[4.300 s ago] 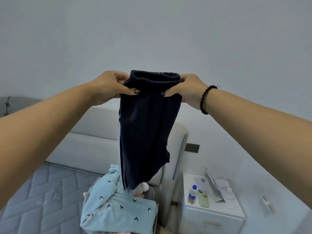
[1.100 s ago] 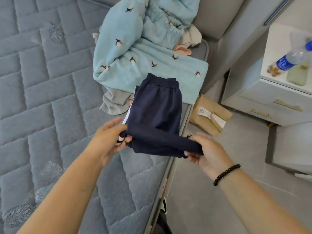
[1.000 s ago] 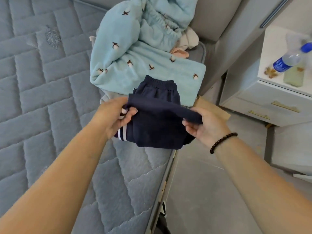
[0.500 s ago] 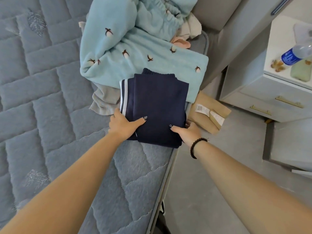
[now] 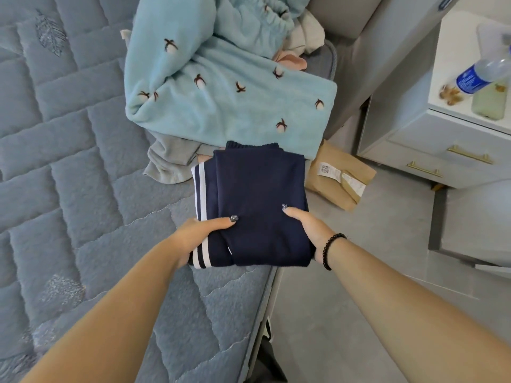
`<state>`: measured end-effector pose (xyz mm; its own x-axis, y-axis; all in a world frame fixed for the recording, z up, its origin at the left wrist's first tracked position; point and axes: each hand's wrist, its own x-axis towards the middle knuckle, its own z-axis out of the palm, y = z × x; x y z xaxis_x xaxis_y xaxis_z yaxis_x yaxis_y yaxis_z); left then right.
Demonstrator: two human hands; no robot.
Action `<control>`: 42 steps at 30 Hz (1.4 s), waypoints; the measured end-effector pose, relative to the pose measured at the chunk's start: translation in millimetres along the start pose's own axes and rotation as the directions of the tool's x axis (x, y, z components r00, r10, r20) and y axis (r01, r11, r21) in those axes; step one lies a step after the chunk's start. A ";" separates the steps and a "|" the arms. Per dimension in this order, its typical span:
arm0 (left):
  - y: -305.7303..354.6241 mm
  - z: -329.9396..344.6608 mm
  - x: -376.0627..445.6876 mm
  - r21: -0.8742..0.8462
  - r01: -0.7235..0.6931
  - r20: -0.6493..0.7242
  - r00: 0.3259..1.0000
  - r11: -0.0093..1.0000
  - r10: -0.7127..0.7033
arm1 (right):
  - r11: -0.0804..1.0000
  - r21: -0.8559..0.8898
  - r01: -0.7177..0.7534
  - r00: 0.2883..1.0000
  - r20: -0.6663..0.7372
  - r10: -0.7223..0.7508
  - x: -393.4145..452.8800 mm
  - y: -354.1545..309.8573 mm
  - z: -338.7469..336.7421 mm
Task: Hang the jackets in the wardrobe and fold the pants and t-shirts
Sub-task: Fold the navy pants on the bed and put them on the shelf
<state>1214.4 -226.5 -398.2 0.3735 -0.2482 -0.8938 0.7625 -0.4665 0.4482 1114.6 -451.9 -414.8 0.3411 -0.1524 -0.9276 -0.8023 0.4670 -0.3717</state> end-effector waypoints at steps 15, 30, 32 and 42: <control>-32.0 88.1 -57.9 0.036 -0.041 0.008 0.999 0.999 0.041 | 0.996 0.087 0.026 1.000 0.000 -0.026 -70.1 63.1 -86.4; 24.8 326.4 -188.6 0.305 -0.250 0.358 0.924 0.919 0.133 | 0.889 0.374 0.264 0.956 -0.224 -0.190 -279.8 115.5 -305.8; 30.2 366.1 -217.4 0.341 -0.296 0.412 0.900 0.892 0.142 | 0.871 0.395 0.292 0.944 -0.267 -0.196 -313.4 126.0 -336.3; 49.6 553.7 -374.9 0.448 -0.580 0.661 0.727 0.680 0.186 | 0.671 0.510 0.538 0.828 -0.466 -0.311 -492.0 193.0 -467.6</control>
<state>819.7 -626.7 -32.5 0.0641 -0.8281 -0.5569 0.0656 -0.5534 0.8304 563.0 -694.2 -47.5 0.3037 -0.6772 -0.6702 -0.1052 0.6753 -0.7300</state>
